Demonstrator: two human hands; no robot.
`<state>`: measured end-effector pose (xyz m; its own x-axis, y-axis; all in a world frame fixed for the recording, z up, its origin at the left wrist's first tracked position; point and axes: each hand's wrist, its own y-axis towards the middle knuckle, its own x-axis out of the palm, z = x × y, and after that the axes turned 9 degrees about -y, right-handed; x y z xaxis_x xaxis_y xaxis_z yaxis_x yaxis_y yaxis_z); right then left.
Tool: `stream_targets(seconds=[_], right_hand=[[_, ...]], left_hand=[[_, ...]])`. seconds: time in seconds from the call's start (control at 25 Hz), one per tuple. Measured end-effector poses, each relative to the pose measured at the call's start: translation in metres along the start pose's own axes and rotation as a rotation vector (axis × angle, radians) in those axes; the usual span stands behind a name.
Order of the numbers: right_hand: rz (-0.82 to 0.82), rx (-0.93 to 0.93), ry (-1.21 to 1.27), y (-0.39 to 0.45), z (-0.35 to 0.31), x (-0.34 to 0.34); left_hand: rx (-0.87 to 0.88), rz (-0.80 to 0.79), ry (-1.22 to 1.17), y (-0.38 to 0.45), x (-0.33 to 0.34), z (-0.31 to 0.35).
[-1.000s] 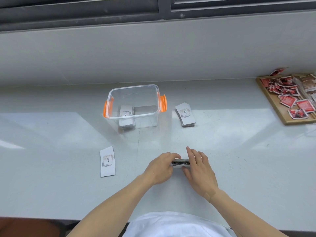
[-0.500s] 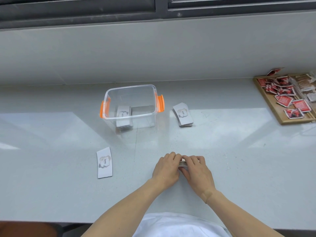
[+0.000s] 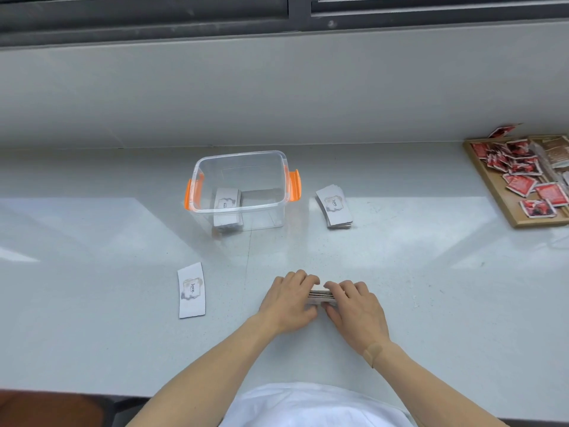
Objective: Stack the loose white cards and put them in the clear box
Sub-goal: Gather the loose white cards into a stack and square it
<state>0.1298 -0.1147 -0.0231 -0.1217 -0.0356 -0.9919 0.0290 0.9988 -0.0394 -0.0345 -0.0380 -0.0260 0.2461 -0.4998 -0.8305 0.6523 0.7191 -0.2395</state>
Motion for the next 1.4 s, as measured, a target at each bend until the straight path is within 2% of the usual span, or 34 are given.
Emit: stream_targets(seconds=[0.12, 0.36, 0.72, 0.88, 1.0, 1.16, 1.4], right_hand=[[0.024, -0.011, 0.004, -0.002, -0.001, 0.001], [0.037, 0.010, -0.001, 0.000, -0.002, 0.003], [0.041, 0.030, 0.018, 0.000, -0.002, 0.005], [0.013, 0.023, 0.073, -0.002, -0.001, 0.007], [-0.006, 0.033, 0.116, -0.003, 0.000, 0.008], [-0.025, 0.037, 0.133, -0.004, 0.001, 0.009], [-0.044, 0.030, 0.161, -0.007, 0.000, 0.007]], left_hand=[[0.050, -0.113, 0.126, -0.018, -0.032, -0.049], [-0.098, -0.221, 0.523, -0.071, -0.103, -0.161], [-0.126, -0.223, 0.649, -0.073, -0.118, -0.175], [-0.276, -0.195, 0.376, -0.061, -0.115, -0.157], [-0.317, -0.037, 0.073, -0.051, -0.100, -0.129], [-0.195, 0.062, -0.122, -0.034, -0.066, -0.082], [0.003, 0.077, -0.239, -0.015, -0.021, -0.025]])
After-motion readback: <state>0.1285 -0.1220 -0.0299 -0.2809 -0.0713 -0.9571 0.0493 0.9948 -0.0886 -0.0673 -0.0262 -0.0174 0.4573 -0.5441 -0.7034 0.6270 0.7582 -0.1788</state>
